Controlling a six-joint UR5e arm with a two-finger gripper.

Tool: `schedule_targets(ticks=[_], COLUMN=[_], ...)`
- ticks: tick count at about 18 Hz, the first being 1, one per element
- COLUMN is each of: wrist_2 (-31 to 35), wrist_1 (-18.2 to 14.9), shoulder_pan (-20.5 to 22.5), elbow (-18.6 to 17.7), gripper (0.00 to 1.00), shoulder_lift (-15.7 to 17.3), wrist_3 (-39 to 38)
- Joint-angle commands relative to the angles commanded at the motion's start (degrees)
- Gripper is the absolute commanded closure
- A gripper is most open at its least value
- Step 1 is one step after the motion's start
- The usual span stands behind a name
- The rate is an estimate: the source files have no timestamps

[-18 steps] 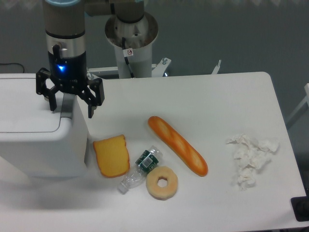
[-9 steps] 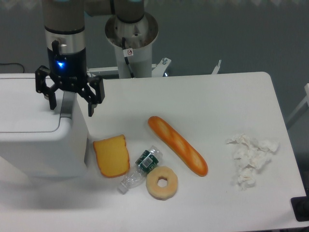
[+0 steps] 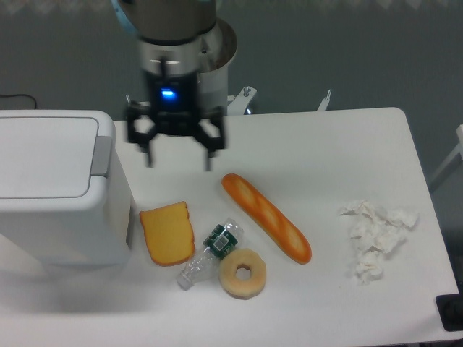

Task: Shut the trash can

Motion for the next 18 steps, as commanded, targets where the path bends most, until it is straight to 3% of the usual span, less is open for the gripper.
schedule_targets(ticks=[8,15,18], wrist_2=[-0.17,0.70,5.69], wrist_1=[0.09,0.26,0.44], shoulder_pan=[10.91,14.69,15.05], elbow=[0.79,3.42,4.13], gripper=[0.00,0.00,0.00], shoulder_lift=[-9.31,-16.78,-19.59], wrist_3=[20.23,41.04,46.77])
